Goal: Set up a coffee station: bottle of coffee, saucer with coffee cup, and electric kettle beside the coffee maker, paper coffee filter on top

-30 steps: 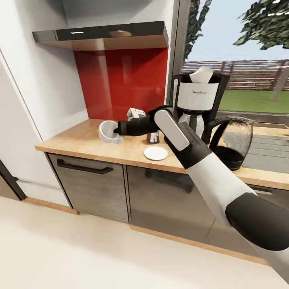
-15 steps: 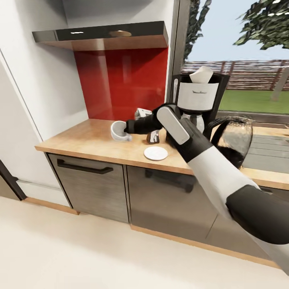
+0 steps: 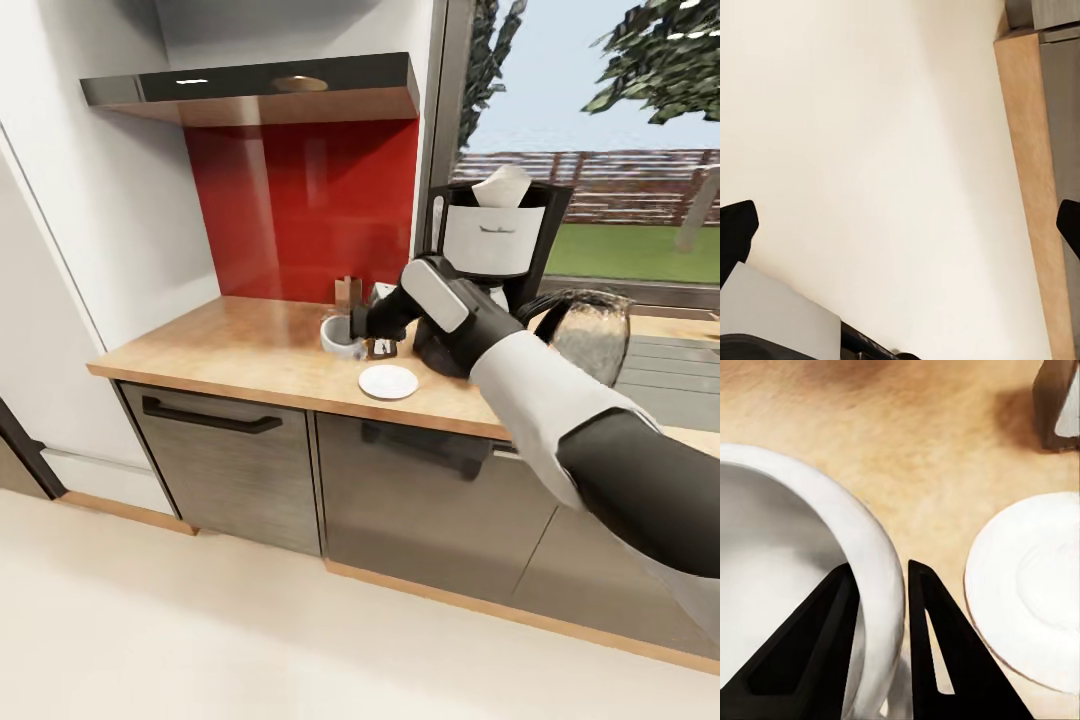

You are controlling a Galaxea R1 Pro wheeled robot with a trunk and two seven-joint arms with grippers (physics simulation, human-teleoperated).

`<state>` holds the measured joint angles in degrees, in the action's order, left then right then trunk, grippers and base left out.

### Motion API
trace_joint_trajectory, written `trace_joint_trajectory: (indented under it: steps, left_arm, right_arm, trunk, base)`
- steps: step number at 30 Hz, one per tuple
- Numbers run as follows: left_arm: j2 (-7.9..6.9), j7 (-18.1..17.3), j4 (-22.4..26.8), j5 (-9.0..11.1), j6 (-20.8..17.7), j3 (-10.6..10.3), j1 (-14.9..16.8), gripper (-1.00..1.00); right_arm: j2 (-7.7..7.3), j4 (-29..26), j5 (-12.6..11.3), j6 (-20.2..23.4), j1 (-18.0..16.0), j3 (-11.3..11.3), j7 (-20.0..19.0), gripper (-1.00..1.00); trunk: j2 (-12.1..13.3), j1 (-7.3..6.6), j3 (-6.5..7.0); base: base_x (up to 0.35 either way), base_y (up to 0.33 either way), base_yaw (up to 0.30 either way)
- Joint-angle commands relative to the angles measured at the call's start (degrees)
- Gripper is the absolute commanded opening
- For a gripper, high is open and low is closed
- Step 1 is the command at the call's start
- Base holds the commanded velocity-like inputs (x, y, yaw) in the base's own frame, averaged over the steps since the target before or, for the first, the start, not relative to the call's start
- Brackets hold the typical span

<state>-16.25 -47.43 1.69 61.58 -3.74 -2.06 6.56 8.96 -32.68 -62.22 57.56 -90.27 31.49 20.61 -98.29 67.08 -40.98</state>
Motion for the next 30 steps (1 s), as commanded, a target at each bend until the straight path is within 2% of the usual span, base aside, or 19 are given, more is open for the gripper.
trace_joint_trajectory:
  steps: [1, 2, 7, 8, 10, 18, 20, 23, 24, 27, 29, 30]
  left_arm:
    - [-0.01, -0.2, 0.0, 0.5, -0.4, -0.2, 0.0, 1.00]
    - [-0.01, -0.2, 0.0, 0.5, -0.4, -0.2, 0.0, 1.00]
    - [-0.01, -0.2, 0.0, 0.5, -0.4, -0.2, 0.0, 1.00]
    - [-0.01, -0.2, 0.0, 0.5, -0.4, -0.2, 0.0, 1.00]
    - [-0.01, -0.2, 0.0, 0.5, -0.4, -0.2, 0.0, 1.00]
    - [-0.01, -0.2, 0.0, 0.5, -0.4, -0.2, 0.0, 1.00]
    - [-0.01, -0.2, 0.0, 0.5, -0.4, -0.2, 0.0, 1.00]
    - [-0.01, -0.2, 0.0, 0.5, -0.4, -0.2, 0.0, 1.00]
    - [-0.01, -0.2, 0.0, 0.5, -0.4, -0.2, 0.0, 1.00]
    - [-0.01, -0.2, 0.0, 0.5, -0.4, -0.2, 0.0, 1.00]
    - [-0.01, -0.2, 0.0, 0.5, -0.4, -0.2, 0.0, 1.00]
    - [-0.01, -0.2, 0.0, 0.5, -0.4, -0.2, 0.0, 1.00]
  right_arm:
    - [-0.01, 1.8, -1.1, -0.1, -0.8, 0.2, 0.6, -1.00]
    - [0.07, 5.8, -1.1, -0.1, -2.3, 0.2, 0.7, -1.00]
    - [0.09, 11.3, -1.1, -0.1, -4.5, 0.2, 1.4, -1.00]
    - [0.13, 13.5, -1.2, -0.1, -5.5, 0.2, 3.4, -1.00]
    - [0.17, 14.6, -1.2, -0.2, -6.0, 0.2, 5.3, -1.00]
    - [0.33, 16.1, -1.3, -0.2, -6.4, 0.2, 7.1, -1.00]
    - [0.50, 16.9, -1.7, -0.2, -6.3, 0.2, 9.1, -1.00]
    - [0.75, 17.5, -4.9, -0.2, -6.3, 0.2, 10.4, -1.00]
    - [0.86, 17.7, -11.4, -0.2, -6.3, 0.3, 14.8, -1.00]
    - [0.88, 17.7, -14.7, -0.2, -6.3, 0.3, 18.1, -1.00]
    - [0.88, 17.7, -18.6, -0.3, -6.3, 0.3, 20.0, -1.00]
    - [0.88, 17.7, -19.0, -0.3, -6.3, 0.3, 20.3, -1.00]
  trunk:
    - [0.0, -0.01, -0.05]
    - [0.0, -0.01, -0.05]
    - [0.0, -0.01, -0.05]
    - [0.0, -0.01, -0.05]
    - [0.0, -0.01, -0.05]
    - [0.0, -0.01, -0.05]
    - [0.0, -0.01, -0.05]
    - [0.0, -0.01, -0.05]
    - [0.0, -0.01, -0.05]
    - [0.0, -0.01, -0.05]
    - [0.0, -0.01, -0.05]
    - [0.0, -0.01, -0.05]
  base:
    - [0.000, 0.000, 0.000]
    - [0.000, 0.000, 0.000]
    - [0.000, 0.000, 0.000]
    - [0.000, 0.000, 0.000]
    - [0.000, 0.000, 0.000]
    - [0.000, 0.000, 0.000]
    - [0.000, 0.000, 0.000]
    - [0.000, 0.000, 0.000]
    - [0.000, 0.000, 0.000]
    - [0.000, 0.000, 0.000]
    - [0.000, 0.000, 0.000]
    - [0.000, 0.000, 0.000]
